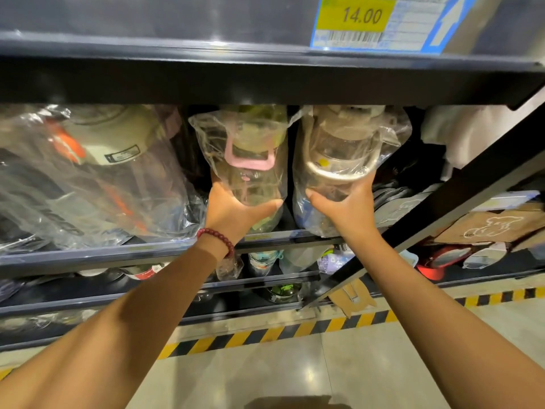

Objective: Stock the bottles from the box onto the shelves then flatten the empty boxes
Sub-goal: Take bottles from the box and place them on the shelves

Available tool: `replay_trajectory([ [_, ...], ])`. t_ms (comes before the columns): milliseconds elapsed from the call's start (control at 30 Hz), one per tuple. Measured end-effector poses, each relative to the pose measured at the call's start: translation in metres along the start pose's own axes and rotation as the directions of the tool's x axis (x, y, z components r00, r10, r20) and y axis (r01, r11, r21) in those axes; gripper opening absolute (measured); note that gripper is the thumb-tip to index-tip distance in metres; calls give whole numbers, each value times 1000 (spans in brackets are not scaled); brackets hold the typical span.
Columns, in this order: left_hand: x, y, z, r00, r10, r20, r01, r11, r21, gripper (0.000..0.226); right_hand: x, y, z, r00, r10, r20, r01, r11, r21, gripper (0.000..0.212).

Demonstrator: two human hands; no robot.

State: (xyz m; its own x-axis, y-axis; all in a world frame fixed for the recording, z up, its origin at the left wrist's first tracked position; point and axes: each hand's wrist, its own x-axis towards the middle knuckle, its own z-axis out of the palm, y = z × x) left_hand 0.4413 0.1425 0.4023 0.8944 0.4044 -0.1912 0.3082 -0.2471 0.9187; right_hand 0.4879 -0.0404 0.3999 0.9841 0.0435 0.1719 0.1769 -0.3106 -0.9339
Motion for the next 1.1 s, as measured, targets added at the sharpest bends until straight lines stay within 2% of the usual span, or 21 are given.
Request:
replay_trajectory([
  [167, -3, 2, -1, 1000, 19, 5, -19, 1000, -21, 95, 0, -4, -2, 997, 24, 76, -26, 999, 26, 75],
  [400, -8, 1, -9, 994, 50, 95, -45, 998, -47, 118, 3, -8, -12, 989, 67, 130, -67, 998, -4, 80],
  [633, -5, -5, -9, 994, 65, 93, -69, 997, 35, 102, 2, -1, -11, 992, 60, 108, -54, 997, -64, 83],
  [767, -7, -5, -9, 993, 74, 93, -77, 997, 28, 99, -1, -3, -11, 993, 51, 105, -44, 996, -74, 82],
  [1000, -12, 5, -13, 994, 71, 83, -75, 996, 47, 104, 2, -13, -17, 981, 135, 139, -132, 991, -31, 85],
  [1100, -13, 7, -17, 994, 64, 86, -68, 996, 52, 98, 1, -21, -22, 981, 151, 119, -148, 989, -27, 89],
])
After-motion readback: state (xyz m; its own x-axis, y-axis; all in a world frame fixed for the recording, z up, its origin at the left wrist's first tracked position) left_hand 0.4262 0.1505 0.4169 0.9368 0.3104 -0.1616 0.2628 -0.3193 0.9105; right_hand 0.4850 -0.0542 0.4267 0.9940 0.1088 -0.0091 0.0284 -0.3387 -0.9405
